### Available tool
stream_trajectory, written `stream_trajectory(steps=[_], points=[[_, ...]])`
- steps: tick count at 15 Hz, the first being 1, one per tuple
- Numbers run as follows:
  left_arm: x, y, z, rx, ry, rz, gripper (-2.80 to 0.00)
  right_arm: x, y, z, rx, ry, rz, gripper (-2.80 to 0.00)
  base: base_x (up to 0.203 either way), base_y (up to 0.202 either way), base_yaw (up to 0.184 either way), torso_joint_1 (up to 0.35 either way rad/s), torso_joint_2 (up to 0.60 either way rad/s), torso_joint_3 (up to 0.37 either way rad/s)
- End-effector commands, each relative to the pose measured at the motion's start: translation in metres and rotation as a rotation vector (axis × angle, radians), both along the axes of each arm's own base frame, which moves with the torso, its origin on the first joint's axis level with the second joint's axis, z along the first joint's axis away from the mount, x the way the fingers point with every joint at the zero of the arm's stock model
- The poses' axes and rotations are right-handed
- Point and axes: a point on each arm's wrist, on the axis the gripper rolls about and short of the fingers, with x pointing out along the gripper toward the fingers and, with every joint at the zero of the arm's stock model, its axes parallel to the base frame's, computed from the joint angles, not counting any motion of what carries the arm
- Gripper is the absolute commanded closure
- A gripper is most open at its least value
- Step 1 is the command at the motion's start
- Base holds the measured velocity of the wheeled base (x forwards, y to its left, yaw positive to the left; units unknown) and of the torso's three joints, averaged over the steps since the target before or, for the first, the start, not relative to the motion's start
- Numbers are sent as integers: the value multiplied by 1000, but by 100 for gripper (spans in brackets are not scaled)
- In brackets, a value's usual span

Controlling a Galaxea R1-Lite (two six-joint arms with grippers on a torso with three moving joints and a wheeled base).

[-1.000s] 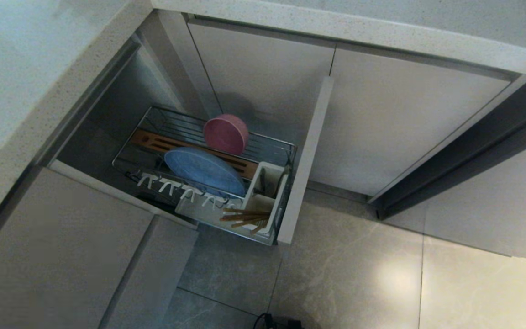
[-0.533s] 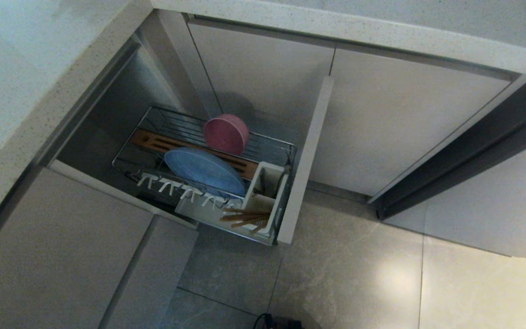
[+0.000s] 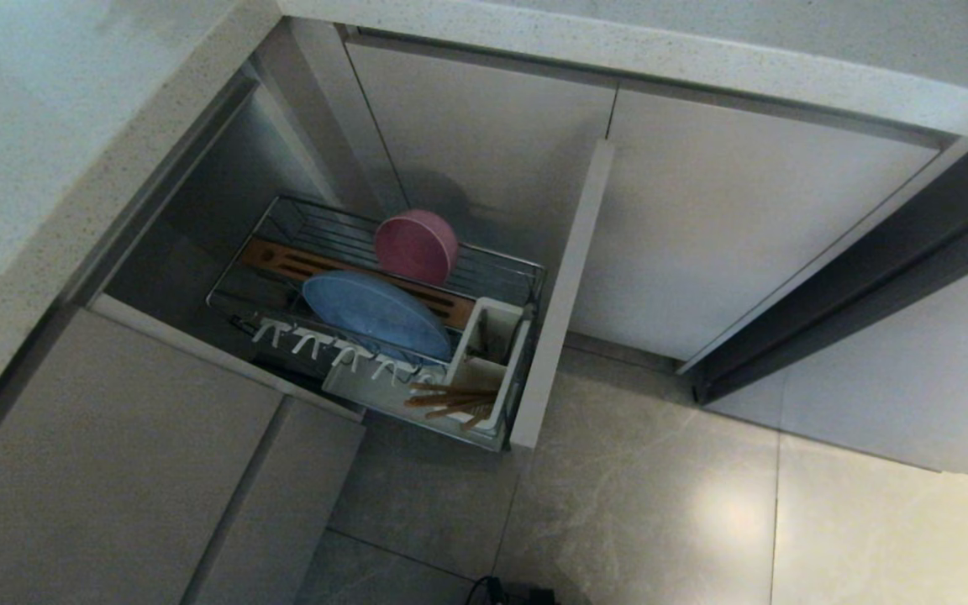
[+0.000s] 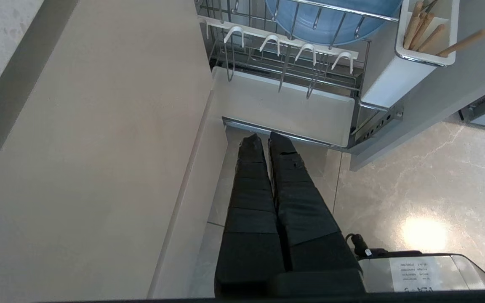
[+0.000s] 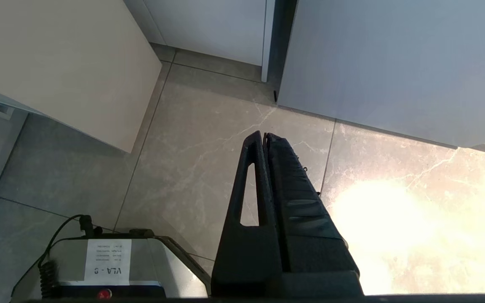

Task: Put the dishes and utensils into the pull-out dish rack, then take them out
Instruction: Take the plate out of the cupboard

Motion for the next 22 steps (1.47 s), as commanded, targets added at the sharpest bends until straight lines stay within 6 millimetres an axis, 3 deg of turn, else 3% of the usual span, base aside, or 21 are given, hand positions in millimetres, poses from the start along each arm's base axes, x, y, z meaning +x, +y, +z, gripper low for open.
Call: stream_trajectory(steps=[1,6,8,12,17,20,22], points=[[3,0,-11,0,40,0,0,0,0,0,0,-1,0,0,0,0,0,0,0,0],[2,0,-7,1,23,3,0,0,0,0,-1,-1,0,0,0,0,0,0,0,0],[-8,0,23,-2,-68,6,0,0,0,0,0,-1,0,0,0,0,0,0,0,0],[-35,0,102,2,-160,9,0,0,0,0,-1,-1,0,0,0,0,0,0,0,0],[-8,1,197,2,-128,17,0,0,0,0,0,-1,0,0,0,0,0,0,0,0],[11,1,238,-3,-137,-56,0,0,0,0,-1,-1,0,0,0,0,0,0,0,0],[22,0,255,8,-140,-131,0,0,0,0,0,-1,0,0,0,0,0,0,0,0]])
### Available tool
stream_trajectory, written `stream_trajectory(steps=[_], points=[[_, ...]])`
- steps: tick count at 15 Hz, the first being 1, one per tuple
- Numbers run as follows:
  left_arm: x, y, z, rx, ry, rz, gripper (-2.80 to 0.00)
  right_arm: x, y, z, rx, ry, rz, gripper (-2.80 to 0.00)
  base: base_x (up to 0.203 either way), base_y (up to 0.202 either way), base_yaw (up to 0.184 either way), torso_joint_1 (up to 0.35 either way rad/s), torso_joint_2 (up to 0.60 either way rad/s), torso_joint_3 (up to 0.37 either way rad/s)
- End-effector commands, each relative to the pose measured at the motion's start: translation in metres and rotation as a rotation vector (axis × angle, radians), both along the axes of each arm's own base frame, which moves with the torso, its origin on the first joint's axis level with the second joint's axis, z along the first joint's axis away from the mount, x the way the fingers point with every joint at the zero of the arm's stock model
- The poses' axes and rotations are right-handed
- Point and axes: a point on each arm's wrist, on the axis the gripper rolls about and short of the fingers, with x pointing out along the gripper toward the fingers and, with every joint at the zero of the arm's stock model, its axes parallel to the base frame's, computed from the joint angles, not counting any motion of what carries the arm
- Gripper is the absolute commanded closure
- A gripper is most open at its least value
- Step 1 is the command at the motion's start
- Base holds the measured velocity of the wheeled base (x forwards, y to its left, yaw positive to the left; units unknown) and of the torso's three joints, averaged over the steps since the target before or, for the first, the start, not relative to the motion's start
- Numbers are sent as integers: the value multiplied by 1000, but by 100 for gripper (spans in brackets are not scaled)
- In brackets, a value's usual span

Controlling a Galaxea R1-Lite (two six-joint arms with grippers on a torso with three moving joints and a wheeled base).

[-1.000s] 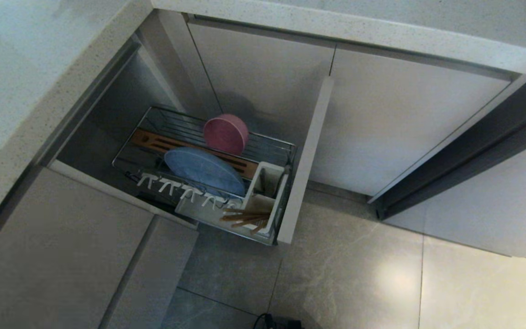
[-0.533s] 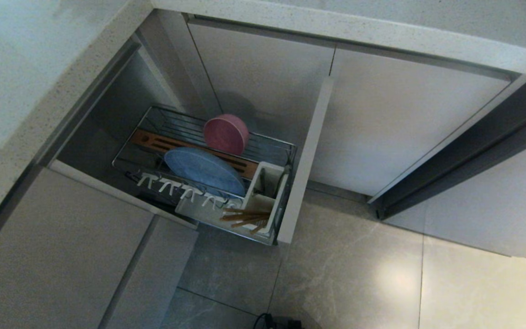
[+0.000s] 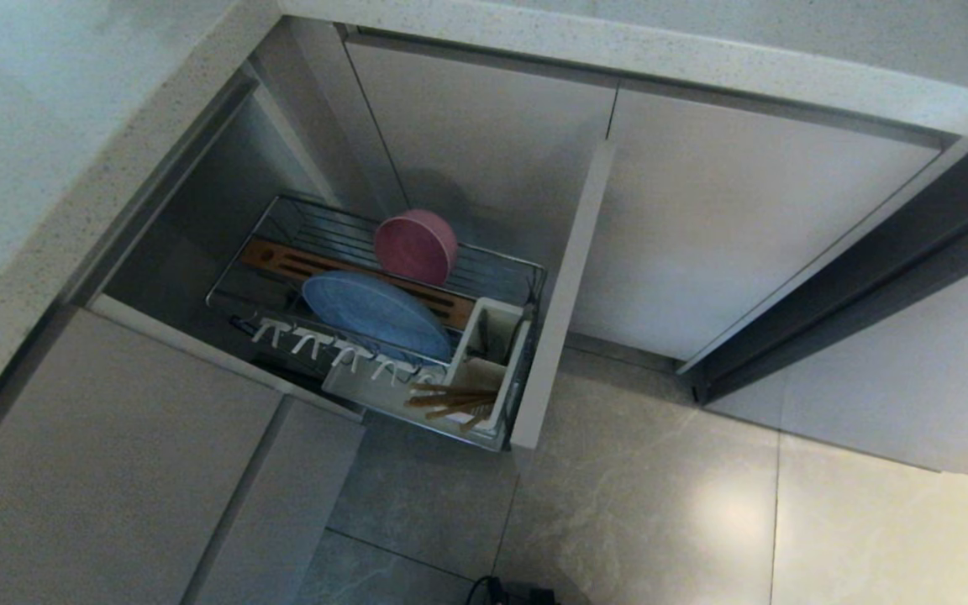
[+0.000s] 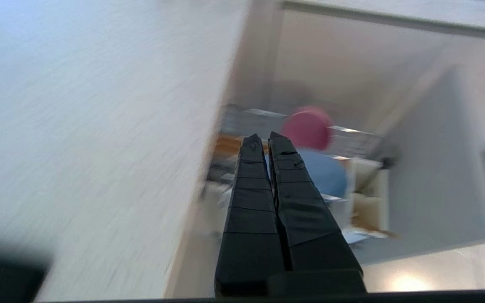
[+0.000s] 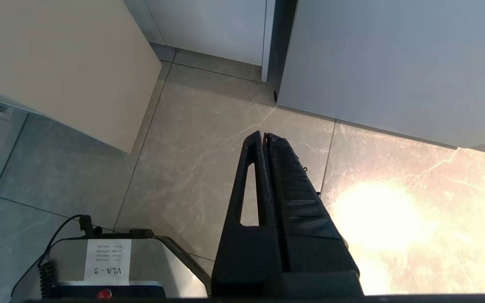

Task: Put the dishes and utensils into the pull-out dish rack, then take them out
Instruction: Take the plate out of the cupboard

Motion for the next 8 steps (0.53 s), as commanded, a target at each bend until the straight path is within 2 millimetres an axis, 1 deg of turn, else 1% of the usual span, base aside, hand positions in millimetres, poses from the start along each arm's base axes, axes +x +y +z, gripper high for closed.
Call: stream_trajectory(steps=[1,4,6,8], points=[[32,-4,19,43,56,-90,0,0,0,0,1,-1,0,0,0,0,0,0,0,0],[55,-13,27,110,140,-235,0,0,0,0,0,-1,0,0,0,0,0,0,0,0],[70,-22,25,173,216,-338,0,0,0,0,1,-1,0,0,0,0,0,0,0,0],[84,-31,21,246,264,-393,0,0,0,0,1,-1,0,0,0,0,0,0,0,0]])
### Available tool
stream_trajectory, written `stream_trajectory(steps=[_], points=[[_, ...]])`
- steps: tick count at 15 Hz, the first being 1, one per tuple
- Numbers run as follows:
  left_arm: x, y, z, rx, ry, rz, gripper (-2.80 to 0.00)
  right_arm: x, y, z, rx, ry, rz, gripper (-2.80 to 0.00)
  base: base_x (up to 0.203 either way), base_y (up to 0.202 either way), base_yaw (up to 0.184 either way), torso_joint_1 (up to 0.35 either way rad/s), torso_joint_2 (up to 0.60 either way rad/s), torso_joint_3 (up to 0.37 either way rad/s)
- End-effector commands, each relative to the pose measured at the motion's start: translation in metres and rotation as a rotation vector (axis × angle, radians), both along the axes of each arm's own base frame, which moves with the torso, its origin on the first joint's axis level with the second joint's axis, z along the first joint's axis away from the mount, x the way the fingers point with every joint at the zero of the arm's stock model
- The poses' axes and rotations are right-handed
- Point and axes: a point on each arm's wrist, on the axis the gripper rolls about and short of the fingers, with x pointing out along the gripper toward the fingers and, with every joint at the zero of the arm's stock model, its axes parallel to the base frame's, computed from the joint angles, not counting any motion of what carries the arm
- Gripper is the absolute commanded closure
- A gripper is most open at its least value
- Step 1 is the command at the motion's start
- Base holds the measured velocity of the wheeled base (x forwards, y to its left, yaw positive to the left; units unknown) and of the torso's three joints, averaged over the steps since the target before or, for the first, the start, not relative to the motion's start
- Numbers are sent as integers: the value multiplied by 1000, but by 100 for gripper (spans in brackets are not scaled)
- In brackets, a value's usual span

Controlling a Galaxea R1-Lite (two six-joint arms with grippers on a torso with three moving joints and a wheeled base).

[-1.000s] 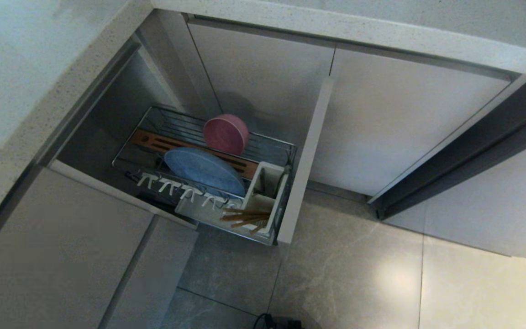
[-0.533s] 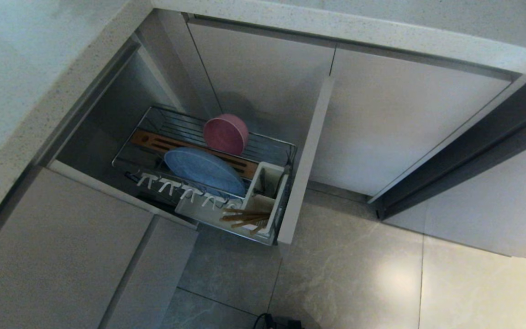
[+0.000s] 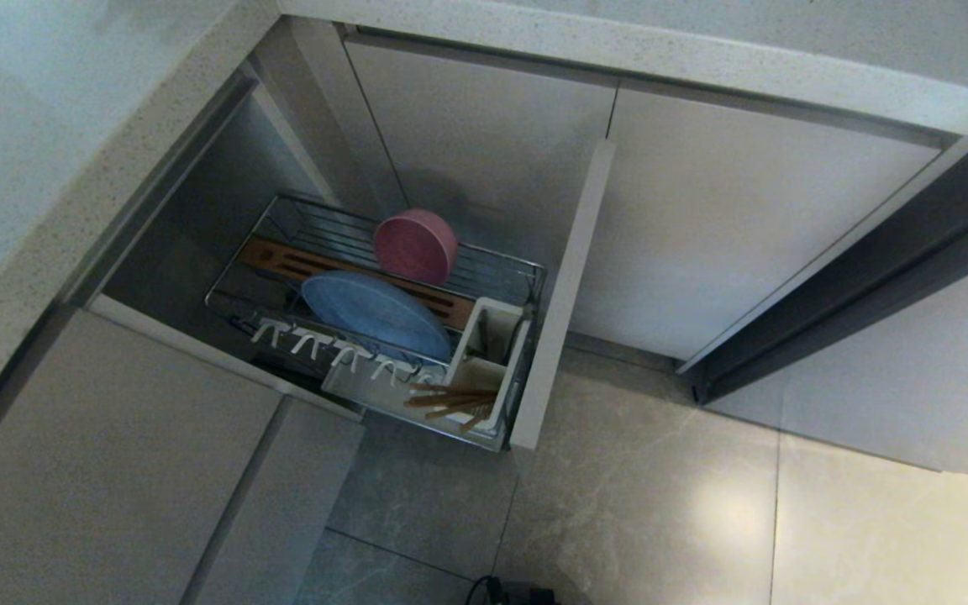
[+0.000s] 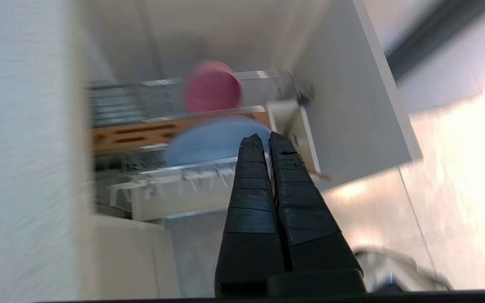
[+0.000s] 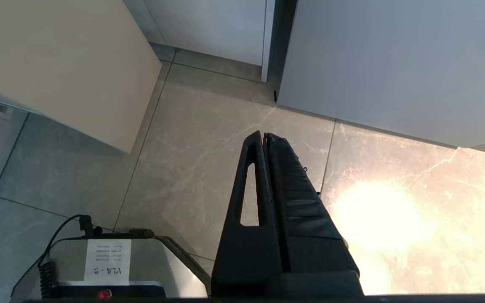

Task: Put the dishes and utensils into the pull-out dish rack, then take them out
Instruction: Take the plate out of the cupboard

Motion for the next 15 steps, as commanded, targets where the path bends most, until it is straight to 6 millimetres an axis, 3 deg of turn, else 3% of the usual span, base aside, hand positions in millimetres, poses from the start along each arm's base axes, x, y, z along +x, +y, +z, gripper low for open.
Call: stream_trajectory(steps=[1,5,8,11,15], points=[[25,-14,-3,49,67,-52,0,0,0,0,0,-1,0,0,0,0,0,0,0,0],[46,-23,6,-110,166,25,0,0,0,0,0,-1,0,0,0,0,0,0,0,0],[68,-38,19,-392,282,156,0,0,0,0,0,-1,1,0,0,0,0,0,0,0],[81,-69,21,-525,361,192,0,0,0,0,0,-1,0,0,0,0,0,0,0,0],[111,-114,0,-555,432,342,0,0,0,0,-1,-1,0,0,0,0,0,0,0,0]])
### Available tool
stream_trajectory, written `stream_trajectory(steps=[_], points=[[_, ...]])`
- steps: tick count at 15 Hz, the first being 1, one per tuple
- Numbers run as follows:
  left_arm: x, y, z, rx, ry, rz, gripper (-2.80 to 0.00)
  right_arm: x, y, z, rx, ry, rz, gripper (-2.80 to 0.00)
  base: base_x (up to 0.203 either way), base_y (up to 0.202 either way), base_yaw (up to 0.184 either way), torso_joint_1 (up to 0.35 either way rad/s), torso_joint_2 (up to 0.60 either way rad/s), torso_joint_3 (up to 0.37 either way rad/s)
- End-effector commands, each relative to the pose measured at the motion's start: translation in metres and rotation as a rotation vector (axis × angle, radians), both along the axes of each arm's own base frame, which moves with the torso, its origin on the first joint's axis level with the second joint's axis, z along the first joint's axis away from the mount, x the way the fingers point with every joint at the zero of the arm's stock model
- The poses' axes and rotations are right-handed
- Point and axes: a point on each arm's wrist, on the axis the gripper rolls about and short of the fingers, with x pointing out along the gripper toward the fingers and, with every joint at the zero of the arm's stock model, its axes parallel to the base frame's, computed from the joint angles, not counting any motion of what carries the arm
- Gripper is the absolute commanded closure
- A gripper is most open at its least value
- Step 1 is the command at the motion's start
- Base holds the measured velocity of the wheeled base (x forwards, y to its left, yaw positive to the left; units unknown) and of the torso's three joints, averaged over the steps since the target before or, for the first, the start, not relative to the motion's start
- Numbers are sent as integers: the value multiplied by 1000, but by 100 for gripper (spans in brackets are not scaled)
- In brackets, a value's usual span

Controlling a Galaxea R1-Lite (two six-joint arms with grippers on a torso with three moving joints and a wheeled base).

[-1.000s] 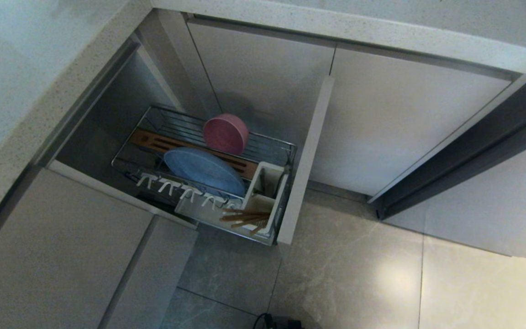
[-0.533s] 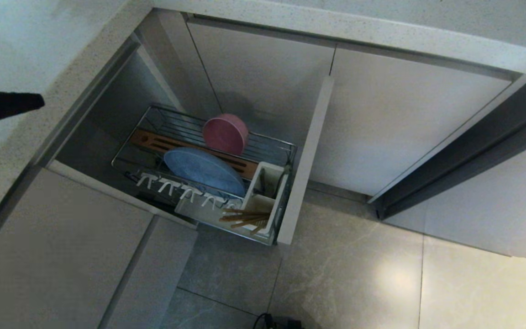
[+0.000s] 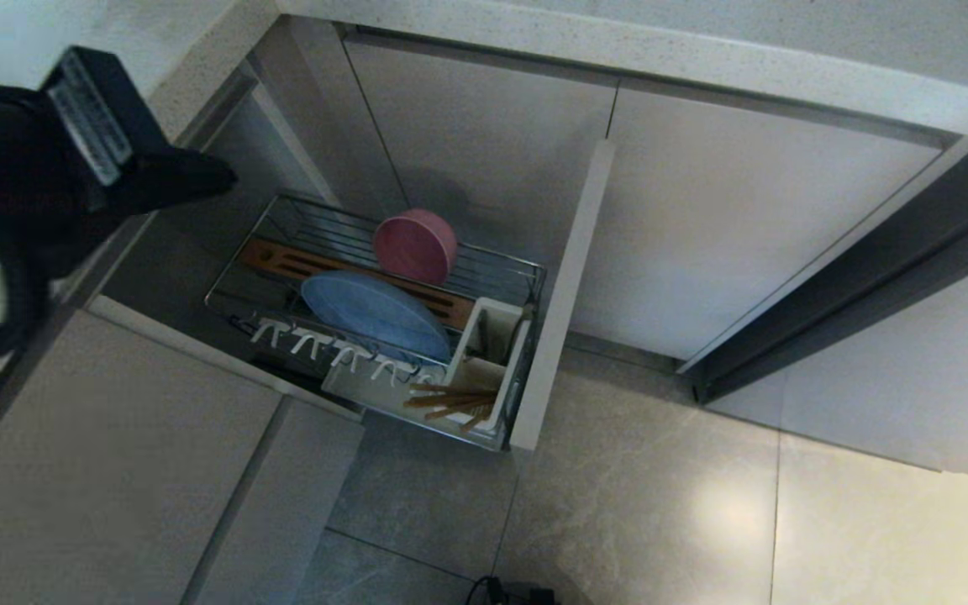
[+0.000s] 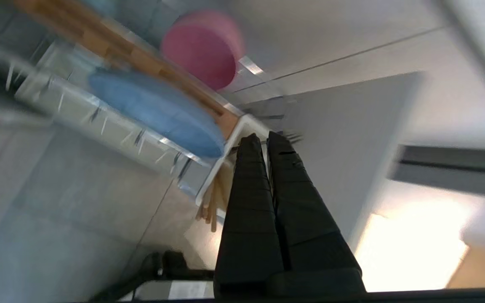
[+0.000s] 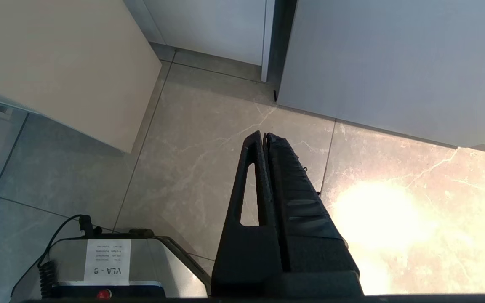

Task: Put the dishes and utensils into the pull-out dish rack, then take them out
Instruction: Take the plate out of the cupboard

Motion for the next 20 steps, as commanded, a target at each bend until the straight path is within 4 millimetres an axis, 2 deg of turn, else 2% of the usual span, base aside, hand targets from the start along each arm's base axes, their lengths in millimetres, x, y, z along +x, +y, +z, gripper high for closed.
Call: stream_trajectory(steps=[1,4,6,9,12,13,20], points=[[28,-30,-24,43,95,62,0,0,0,0,1,-1,0,0,0,0,0,0,0,0],[58,-38,-49,64,193,165,0,0,0,0,1,-1,0,0,0,0,0,0,0,0],[70,-45,-61,50,236,193,0,0,0,0,1,-1,0,0,0,0,0,0,0,0],[85,-48,-69,52,260,223,0,0,0,0,1,-1,0,0,0,0,0,0,0,0],[89,-49,-70,48,263,230,0,0,0,0,1,-1,0,0,0,0,0,0,0,0],[89,-49,-69,33,261,233,-280,0,0,0,0,-1,0,0,0,0,0,0,0,0],[107,-52,-73,25,267,266,-280,0,0,0,0,-1,0,0,0,0,0,0,0,0]])
